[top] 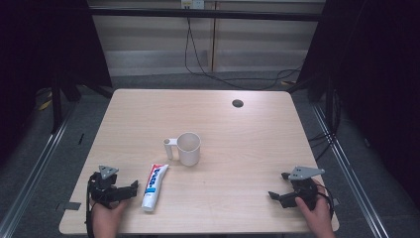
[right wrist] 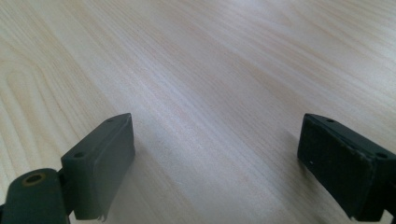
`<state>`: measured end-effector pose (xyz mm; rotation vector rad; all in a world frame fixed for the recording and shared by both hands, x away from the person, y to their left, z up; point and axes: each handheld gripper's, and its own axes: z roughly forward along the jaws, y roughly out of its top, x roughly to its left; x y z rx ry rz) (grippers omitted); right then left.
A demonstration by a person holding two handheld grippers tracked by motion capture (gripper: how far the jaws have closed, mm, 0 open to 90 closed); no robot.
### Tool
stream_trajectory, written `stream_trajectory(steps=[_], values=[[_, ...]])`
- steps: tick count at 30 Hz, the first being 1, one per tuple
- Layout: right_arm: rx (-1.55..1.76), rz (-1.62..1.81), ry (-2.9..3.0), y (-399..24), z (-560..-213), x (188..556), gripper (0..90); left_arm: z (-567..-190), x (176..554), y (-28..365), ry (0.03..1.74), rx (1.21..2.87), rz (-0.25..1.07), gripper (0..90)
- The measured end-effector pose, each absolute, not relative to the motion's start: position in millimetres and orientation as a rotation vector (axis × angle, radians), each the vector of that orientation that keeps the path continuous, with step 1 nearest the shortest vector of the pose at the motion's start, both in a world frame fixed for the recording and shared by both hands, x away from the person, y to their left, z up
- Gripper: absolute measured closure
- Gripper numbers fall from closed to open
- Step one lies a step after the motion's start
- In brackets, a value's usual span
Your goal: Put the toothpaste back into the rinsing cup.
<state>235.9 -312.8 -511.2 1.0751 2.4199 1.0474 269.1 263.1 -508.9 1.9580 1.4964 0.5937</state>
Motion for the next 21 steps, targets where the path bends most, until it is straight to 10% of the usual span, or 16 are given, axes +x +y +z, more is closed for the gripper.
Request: stream_trajectory(steps=[21], values=[[1.074,1.049,2.421,-313.0,-511.1,236.0,10.6,-461.4,295.3,250.4,1.533,2.076,0.289,17.2]])
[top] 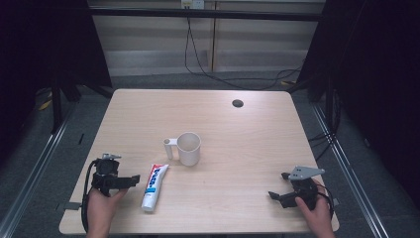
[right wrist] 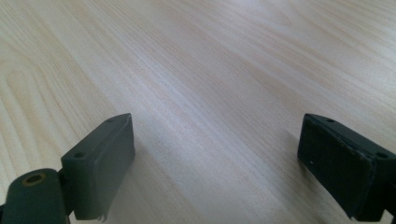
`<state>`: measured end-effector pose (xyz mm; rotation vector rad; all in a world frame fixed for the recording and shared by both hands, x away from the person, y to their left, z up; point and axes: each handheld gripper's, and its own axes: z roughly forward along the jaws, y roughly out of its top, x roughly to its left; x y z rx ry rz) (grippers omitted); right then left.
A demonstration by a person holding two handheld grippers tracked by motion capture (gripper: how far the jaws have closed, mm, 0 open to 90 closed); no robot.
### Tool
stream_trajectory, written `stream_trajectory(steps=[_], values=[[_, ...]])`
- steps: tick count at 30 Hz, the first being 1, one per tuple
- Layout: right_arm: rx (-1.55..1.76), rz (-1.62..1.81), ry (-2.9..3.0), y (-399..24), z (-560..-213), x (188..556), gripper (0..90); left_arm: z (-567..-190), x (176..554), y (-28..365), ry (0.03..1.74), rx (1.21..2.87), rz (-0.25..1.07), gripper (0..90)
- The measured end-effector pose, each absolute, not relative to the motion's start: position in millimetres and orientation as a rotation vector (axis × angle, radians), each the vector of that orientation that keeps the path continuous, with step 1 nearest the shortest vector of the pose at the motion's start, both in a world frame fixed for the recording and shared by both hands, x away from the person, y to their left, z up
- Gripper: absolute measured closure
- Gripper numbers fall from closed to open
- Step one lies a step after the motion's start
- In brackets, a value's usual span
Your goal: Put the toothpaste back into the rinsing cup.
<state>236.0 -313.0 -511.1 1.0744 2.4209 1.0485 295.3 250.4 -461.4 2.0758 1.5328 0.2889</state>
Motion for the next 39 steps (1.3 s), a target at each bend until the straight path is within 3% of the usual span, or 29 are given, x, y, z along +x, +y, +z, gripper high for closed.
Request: stream_trajectory(steps=[10,39], values=[[1.074,1.048,2.421,-313.0,-511.1,236.0,10.6,-450.6,304.5,228.9,1.467,2.154,0.16,19.3],[1.074,1.048,2.421,-313.0,-511.1,236.0,10.6,-431.5,316.6,194.7,1.399,2.224,0.133,23.7]])
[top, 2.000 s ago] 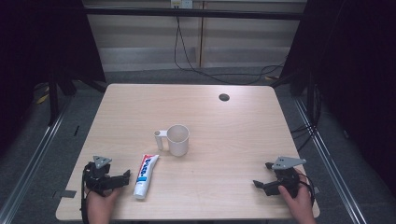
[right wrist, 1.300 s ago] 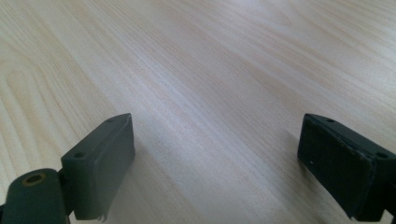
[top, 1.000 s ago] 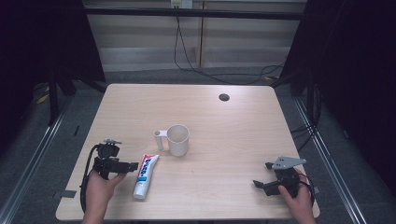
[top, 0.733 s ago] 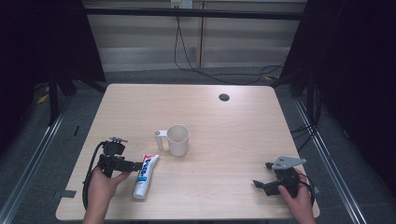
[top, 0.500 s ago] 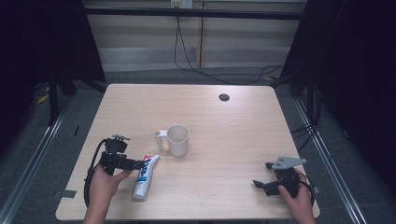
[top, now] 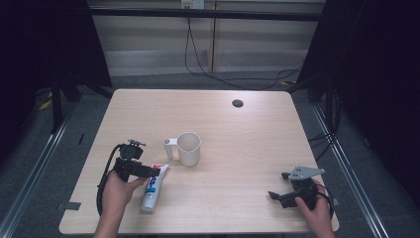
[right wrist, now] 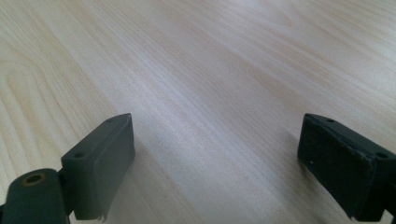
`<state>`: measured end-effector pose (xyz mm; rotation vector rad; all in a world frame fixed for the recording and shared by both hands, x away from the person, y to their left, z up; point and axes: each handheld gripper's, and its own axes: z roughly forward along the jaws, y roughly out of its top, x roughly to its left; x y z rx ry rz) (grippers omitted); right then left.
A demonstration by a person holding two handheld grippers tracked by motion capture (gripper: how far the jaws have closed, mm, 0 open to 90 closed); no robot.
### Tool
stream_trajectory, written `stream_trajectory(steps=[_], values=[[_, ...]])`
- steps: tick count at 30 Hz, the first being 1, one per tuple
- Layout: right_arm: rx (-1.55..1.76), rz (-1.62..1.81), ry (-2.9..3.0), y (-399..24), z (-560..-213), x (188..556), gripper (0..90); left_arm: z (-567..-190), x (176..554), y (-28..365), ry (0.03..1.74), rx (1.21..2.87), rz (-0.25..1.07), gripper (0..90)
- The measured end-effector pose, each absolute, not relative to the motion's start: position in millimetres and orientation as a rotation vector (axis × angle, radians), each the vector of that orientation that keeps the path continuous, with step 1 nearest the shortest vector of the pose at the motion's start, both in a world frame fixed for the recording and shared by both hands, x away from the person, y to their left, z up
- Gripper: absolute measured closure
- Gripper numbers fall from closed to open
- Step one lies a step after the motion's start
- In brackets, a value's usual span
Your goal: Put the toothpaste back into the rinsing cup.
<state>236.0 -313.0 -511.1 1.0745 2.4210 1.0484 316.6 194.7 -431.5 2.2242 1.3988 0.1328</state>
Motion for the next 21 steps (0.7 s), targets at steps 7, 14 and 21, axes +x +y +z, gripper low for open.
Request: stream_trajectory(steps=[7,14,21], values=[[1.074,1.048,2.421,-313.0,-511.1,236.0,10.6,-431.8,318.6,189.3,1.42,2.211,0.115,23.5],[1.074,1.049,2.421,-313.0,-511.1,236.0,10.6,-442.4,321.8,187.2,1.486,2.215,0.071,22.9],[1.074,1.048,2.421,-313.0,-511.1,236.0,10.6,-451.0,322.8,185.7,1.502,2.214,0.049,24.2]])
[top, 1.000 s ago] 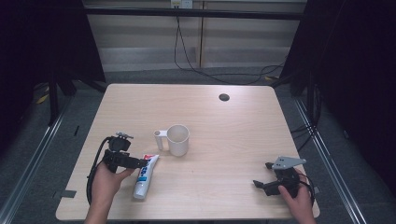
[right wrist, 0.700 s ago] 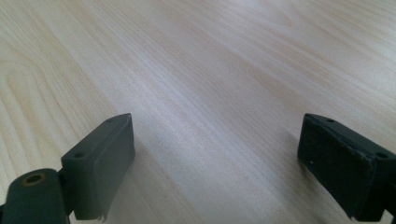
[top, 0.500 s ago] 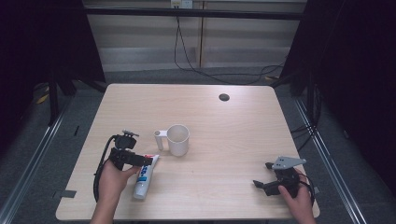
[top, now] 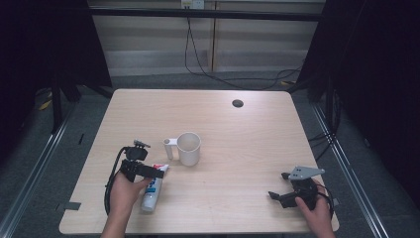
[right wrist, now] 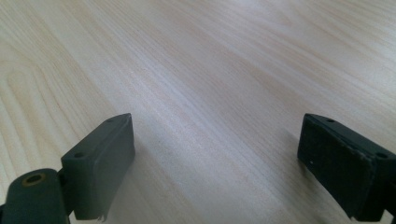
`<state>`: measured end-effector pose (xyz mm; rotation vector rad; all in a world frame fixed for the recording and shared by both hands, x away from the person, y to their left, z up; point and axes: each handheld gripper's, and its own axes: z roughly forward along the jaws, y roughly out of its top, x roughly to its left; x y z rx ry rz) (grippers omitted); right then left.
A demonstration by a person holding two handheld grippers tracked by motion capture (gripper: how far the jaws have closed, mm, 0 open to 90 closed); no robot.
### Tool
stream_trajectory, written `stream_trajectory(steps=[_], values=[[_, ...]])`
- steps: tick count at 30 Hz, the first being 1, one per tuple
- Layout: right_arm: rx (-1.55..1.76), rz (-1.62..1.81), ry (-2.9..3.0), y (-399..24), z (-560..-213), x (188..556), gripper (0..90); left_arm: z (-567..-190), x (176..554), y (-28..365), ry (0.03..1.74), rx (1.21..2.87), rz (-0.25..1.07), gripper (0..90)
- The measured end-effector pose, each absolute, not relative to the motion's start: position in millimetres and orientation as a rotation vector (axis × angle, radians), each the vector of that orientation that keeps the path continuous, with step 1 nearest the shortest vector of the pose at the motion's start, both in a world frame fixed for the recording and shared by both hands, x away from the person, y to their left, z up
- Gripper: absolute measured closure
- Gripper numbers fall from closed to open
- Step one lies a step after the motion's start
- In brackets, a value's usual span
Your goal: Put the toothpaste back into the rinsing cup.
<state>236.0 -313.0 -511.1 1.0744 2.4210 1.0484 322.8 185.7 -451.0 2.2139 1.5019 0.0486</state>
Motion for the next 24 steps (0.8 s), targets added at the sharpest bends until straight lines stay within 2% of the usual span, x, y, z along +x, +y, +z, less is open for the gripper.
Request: stream_trajectory(steps=[14,20,24], values=[[1.074,1.049,2.421,-313.0,-511.1,236.0,10.6,-469.1,323.0,180.5,1.532,2.224,0.026,29.2],[1.074,1.049,2.421,-313.0,-511.1,236.0,10.6,-472.8,323.1,175.7,1.535,2.234,0.046,33.8],[1.074,1.049,2.421,-313.0,-511.1,236.0,10.6,-472.2,322.6,175.4,1.531,2.252,0.073,39.9]])
